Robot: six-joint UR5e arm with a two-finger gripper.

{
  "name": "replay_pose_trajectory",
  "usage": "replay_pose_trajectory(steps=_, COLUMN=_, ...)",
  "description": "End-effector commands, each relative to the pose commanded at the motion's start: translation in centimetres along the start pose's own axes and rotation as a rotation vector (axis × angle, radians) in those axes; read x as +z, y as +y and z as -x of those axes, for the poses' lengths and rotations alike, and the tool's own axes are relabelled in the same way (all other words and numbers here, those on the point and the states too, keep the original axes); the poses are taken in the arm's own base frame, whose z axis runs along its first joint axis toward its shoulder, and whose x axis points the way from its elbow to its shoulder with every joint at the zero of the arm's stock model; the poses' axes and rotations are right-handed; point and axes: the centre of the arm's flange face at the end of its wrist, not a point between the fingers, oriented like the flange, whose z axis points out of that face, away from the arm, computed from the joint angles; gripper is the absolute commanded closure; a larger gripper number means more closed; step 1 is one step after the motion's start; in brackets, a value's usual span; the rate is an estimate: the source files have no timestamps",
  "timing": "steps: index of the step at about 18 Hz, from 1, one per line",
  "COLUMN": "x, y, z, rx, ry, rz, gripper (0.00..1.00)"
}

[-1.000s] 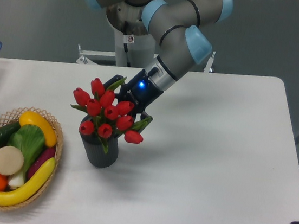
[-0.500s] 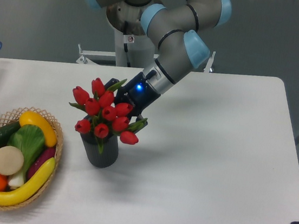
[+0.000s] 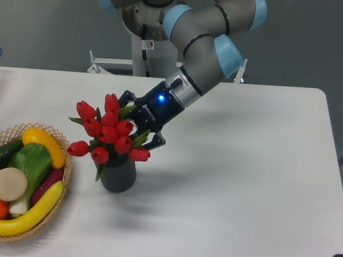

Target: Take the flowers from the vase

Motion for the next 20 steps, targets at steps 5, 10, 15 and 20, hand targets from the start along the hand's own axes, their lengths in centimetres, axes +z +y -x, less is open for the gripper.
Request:
replay_pose_trajectory(steps=5, x=-0.2, y=-0.5, z=0.0, rx=-0.04, ry=0.007, rz=-0.044, gripper=0.56)
replay_pose_trajectory(steps=10, x=-1.4, y=-2.0, z=0.5, rx=-0.065, ry=-0.006, rz=-0.083, gripper=0.56)
replay_pose_trajectory(steps=15, x=-3.9, y=-5.3, z=0.7, rx=-0.103, ry=-0.028, rz=-0.148, gripper=0.56)
replay_pose_trajectory(steps=20, x=-5.2, y=-6.5, z=0.2, rx=-0.116, ry=-0.036, rz=-0.18, gripper=0.55)
